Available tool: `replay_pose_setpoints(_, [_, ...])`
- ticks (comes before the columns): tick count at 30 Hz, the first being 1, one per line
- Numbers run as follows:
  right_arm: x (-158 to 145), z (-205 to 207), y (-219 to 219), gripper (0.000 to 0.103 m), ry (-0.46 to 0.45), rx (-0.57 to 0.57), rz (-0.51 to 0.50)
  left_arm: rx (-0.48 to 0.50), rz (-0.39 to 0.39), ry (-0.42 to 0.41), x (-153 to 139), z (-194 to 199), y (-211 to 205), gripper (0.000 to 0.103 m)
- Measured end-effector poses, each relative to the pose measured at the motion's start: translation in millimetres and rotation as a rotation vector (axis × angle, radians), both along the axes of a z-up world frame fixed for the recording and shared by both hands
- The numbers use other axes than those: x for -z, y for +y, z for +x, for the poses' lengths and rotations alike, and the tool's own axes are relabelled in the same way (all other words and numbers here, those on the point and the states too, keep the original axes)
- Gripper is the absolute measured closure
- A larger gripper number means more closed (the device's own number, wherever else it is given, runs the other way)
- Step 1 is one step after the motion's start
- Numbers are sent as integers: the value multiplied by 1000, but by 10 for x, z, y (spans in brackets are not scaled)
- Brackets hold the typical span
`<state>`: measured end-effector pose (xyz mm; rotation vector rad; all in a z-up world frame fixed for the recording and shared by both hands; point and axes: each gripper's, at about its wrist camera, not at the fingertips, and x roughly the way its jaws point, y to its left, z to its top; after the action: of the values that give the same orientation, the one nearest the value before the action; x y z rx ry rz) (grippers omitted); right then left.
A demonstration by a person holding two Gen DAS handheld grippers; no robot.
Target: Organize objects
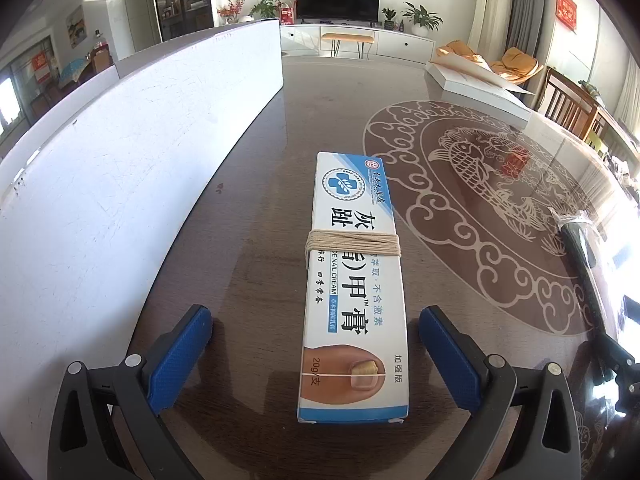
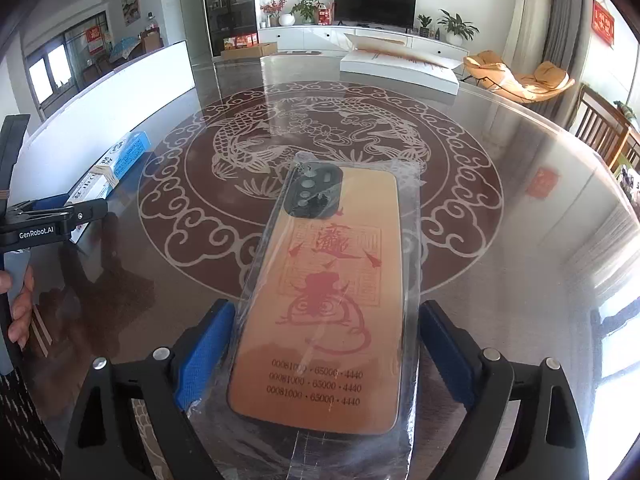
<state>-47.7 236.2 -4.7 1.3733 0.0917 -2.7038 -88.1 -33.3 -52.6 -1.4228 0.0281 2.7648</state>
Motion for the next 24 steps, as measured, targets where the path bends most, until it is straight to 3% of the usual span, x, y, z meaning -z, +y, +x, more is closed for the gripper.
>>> replay_pose_setpoints(2, [6, -44, -13, 0, -10, 9, 2, 0, -1, 0, -2, -4, 0, 0])
replay_pose_setpoints(24, [32, -26, -20, 0, -11, 12, 5, 0, -1, 1, -1, -11, -6, 0])
